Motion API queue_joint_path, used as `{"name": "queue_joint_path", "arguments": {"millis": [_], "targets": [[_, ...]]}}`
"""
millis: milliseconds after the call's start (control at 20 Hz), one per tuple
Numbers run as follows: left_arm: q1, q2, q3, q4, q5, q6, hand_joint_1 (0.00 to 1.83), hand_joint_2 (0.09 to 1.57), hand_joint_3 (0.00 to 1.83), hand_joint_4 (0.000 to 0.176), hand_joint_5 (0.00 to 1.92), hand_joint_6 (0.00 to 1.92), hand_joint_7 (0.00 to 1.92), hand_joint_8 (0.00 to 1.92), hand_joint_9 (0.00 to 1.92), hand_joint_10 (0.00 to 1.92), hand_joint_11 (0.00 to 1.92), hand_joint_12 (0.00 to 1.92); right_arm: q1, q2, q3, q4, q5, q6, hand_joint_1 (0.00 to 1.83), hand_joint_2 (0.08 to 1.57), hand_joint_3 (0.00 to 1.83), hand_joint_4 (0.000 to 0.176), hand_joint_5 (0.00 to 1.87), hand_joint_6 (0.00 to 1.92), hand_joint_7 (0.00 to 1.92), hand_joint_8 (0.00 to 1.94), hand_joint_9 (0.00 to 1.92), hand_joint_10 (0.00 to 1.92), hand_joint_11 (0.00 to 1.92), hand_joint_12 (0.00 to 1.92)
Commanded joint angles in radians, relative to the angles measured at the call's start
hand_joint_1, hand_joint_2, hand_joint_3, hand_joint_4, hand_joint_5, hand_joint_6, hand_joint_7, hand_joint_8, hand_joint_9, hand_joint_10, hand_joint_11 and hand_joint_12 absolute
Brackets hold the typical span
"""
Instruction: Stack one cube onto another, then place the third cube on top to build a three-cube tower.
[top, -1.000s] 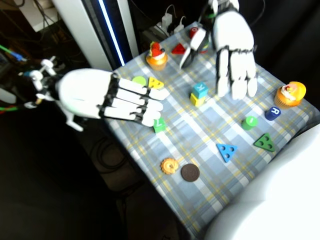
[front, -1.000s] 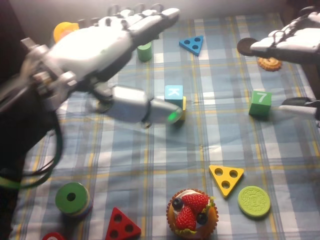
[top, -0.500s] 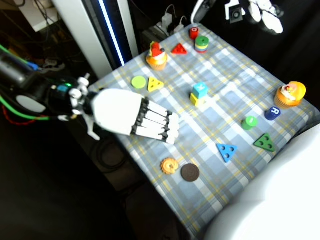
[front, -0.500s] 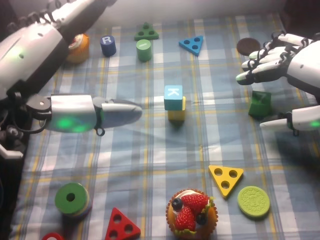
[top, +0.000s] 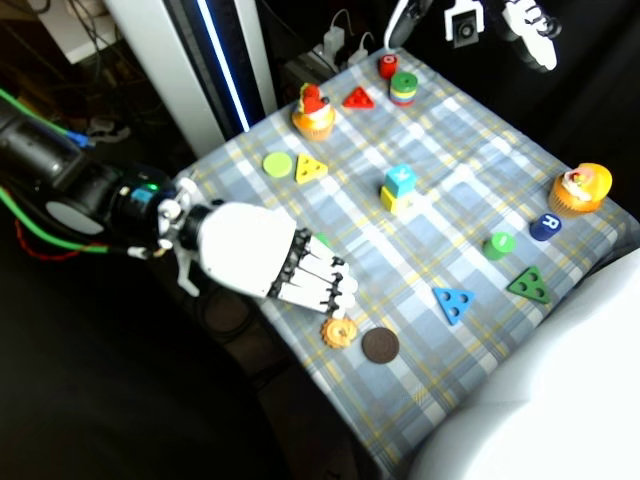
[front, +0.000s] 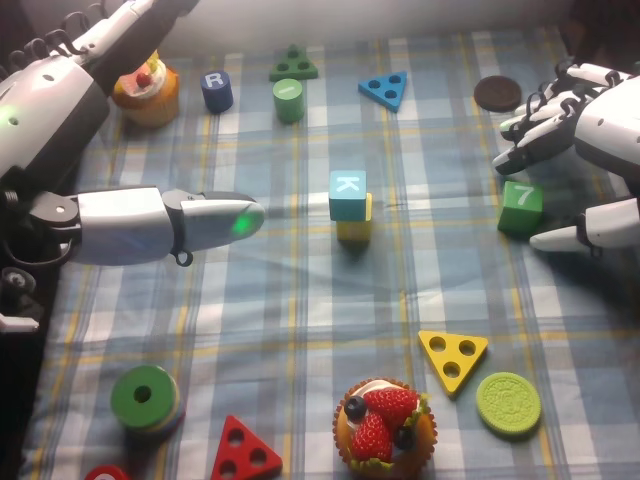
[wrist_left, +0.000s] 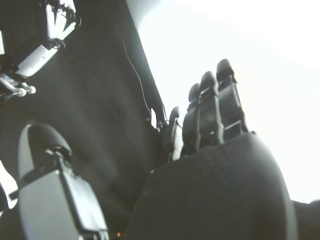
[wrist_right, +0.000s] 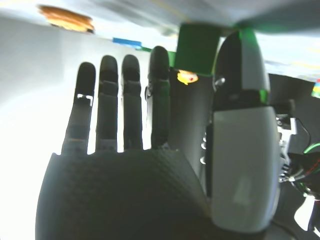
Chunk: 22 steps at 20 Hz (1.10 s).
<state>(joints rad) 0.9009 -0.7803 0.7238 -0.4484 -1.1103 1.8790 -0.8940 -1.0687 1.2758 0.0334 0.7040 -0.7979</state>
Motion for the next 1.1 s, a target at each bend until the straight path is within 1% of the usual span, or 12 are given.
{"name": "queue_joint_path", "arguments": {"millis": [0, 150, 250, 500, 600, 650, 700, 750, 800, 850, 950, 1050], "targets": [[-0.009, 0.002, 0.000, 0.034, -0.122, -0.011, 0.71, 0.76, 0.00, 0.176, 0.03, 0.00, 0.11, 0.00, 0.11, 0.00, 0.10, 0.08, 0.022, -0.007, 0.005, 0.011, 0.103, -0.002, 0.97, 0.93, 0.00, 0.000, 0.83, 0.02, 0.60, 0.01, 0.53, 0.03, 0.00, 1.23], [-0.009, 0.001, 0.000, 0.030, -0.123, -0.011, 0.73, 0.77, 0.01, 0.176, 0.02, 0.00, 0.10, 0.00, 0.10, 0.00, 0.09, 0.08, 0.025, -0.007, 0.002, 0.012, 0.103, -0.002, 0.94, 0.93, 0.00, 0.000, 0.84, 0.01, 0.63, 0.01, 0.54, 0.02, 0.00, 1.22], [-0.007, 0.001, 0.000, 0.029, -0.122, -0.011, 0.73, 0.77, 0.00, 0.176, 0.02, 0.00, 0.10, 0.00, 0.10, 0.00, 0.09, 0.08, 0.025, -0.007, -0.003, 0.010, 0.103, -0.002, 0.96, 0.93, 0.00, 0.000, 0.82, 0.00, 0.62, 0.00, 0.48, 0.00, 0.00, 1.07], [-0.006, -0.002, 0.000, 0.025, -0.120, -0.012, 0.72, 0.77, 0.00, 0.176, 0.03, 0.00, 0.12, 0.01, 0.12, 0.01, 0.11, 0.09, 0.029, -0.010, -0.002, 0.010, 0.104, -0.002, 0.97, 0.94, 0.00, 0.000, 0.88, 0.02, 0.69, 0.02, 0.57, 0.02, 0.00, 1.16], [-0.006, -0.004, 0.000, 0.024, -0.118, -0.012, 0.72, 0.77, 0.00, 0.176, 0.03, 0.01, 0.12, 0.01, 0.12, 0.01, 0.10, 0.09, 0.033, -0.010, -0.002, 0.008, 0.104, -0.002, 1.00, 0.97, 0.01, 0.000, 0.93, 0.03, 0.73, 0.02, 0.57, 0.02, 0.00, 1.10], [-0.006, -0.004, 0.000, 0.023, -0.118, -0.012, 0.71, 0.78, 0.01, 0.176, 0.03, 0.00, 0.12, 0.01, 0.12, 0.01, 0.09, 0.08, 0.035, -0.010, -0.002, 0.008, 0.104, -0.002, 1.07, 1.04, 0.02, 0.042, 1.04, 0.68, 0.80, 0.02, 0.62, 0.02, 0.00, 1.18], [-0.006, -0.004, 0.000, 0.022, -0.117, -0.012, 0.71, 0.78, 0.00, 0.176, 0.03, 0.00, 0.12, 0.01, 0.11, 0.00, 0.09, 0.08, 0.036, -0.010, -0.002, 0.007, 0.104, -0.002, 1.08, 1.08, 0.01, 0.036, 1.01, 0.89, 0.83, 0.02, 0.66, 0.02, 0.00, 1.27], [-0.005, -0.004, 0.000, 0.021, -0.117, -0.012, 0.71, 0.78, 0.01, 0.176, 0.03, 0.00, 0.12, 0.01, 0.12, 0.01, 0.10, 0.09, 0.038, -0.009, -0.002, 0.005, 0.105, -0.002, 1.09, 1.10, 0.00, 0.008, 0.99, 0.95, 0.84, 0.02, 0.65, 0.01, 0.00, 1.23], [-0.004, -0.004, 0.000, 0.020, -0.117, -0.012, 0.72, 0.78, 0.01, 0.176, 0.03, 0.00, 0.12, 0.00, 0.12, 0.01, 0.10, 0.09, 0.041, -0.009, -0.002, 0.002, 0.106, -0.002, 1.10, 1.10, 0.00, 0.000, 1.01, 0.94, 0.86, 0.02, 0.66, 0.02, 0.00, 1.22], [-0.004, -0.004, 0.000, 0.019, -0.117, -0.012, 0.71, 0.78, 0.00, 0.176, 0.03, 0.00, 0.12, 0.00, 0.12, 0.00, 0.10, 0.09, 0.044, -0.009, -0.003, -0.001, 0.106, -0.002, 1.10, 1.10, 0.00, 0.000, 1.00, 0.95, 0.86, 0.02, 0.65, 0.01, 0.00, 1.16], [-0.002, -0.005, 0.000, 0.016, -0.116, -0.012, 0.71, 0.78, 0.00, 0.176, 0.03, 0.00, 0.13, 0.01, 0.13, 0.01, 0.12, 0.10, 0.062, -0.008, -0.006, -0.024, 0.109, 0.000, 1.14, 1.11, 0.00, 0.000, 1.00, 0.96, 0.89, 0.03, 0.68, 0.02, 0.00, 1.25], [0.000, -0.004, 0.000, 0.012, -0.115, -0.012, 0.71, 0.78, 0.00, 0.176, 0.02, 0.00, 0.12, 0.00, 0.12, 0.00, 0.10, 0.10, 0.091, -0.007, -0.005, -0.091, 0.115, 0.047, 1.12, 1.11, 0.00, 0.000, 0.98, 0.98, 0.90, 0.02, 0.72, 0.03, 0.05, 1.21]]}}
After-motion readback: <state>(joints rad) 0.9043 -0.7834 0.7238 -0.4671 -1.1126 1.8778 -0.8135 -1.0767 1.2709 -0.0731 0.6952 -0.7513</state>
